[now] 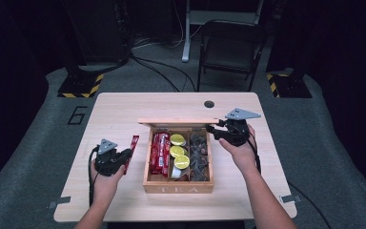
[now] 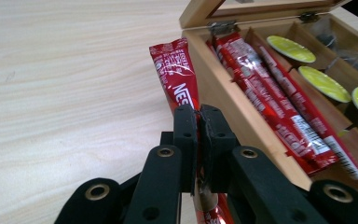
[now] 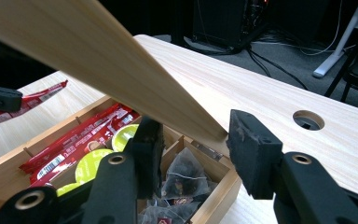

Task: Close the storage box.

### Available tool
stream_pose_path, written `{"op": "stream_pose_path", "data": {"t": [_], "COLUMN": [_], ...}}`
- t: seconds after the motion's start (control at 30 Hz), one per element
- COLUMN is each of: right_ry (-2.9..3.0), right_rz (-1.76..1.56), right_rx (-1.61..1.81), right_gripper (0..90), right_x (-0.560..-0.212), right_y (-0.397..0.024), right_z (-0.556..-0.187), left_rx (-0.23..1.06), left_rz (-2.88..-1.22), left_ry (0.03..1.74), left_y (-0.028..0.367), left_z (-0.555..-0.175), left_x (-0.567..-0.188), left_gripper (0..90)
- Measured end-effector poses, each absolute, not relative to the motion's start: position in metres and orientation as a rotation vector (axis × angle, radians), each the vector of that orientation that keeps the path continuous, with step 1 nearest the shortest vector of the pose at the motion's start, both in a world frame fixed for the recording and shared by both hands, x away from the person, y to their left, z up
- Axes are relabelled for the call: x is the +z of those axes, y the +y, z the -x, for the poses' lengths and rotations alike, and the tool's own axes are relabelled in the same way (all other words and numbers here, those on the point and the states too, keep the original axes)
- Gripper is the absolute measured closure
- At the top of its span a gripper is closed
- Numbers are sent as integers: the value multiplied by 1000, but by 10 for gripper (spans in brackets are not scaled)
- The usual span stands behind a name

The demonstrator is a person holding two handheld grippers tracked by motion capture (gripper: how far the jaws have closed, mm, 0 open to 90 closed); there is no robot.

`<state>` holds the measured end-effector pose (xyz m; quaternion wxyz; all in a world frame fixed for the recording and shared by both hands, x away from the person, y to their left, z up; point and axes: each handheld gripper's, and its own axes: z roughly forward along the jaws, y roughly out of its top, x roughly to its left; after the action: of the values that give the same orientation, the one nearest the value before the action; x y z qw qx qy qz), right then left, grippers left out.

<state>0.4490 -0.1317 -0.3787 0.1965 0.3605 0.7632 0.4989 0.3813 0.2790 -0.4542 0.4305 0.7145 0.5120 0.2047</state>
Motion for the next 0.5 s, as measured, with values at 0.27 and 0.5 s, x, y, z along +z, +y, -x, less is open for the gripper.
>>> {"op": "stream_pose_path", "data": {"t": [0.27,0.5], "right_ry": [2139,2137], "right_rz": [-996,-993], "right_rx": [1393,1397], "right_gripper": [553,551], "right_x": [-380,-381], "right_y": [-132,-132], "right_z": [-447,-447], "left_rx": [527,566], "left_rz": [-1789,-1811], "left_ry": [1339,1370], "left_y": [292,299], "left_z": [-387,-392], "left_x": [-471,-482], "left_gripper": [854,854]}}
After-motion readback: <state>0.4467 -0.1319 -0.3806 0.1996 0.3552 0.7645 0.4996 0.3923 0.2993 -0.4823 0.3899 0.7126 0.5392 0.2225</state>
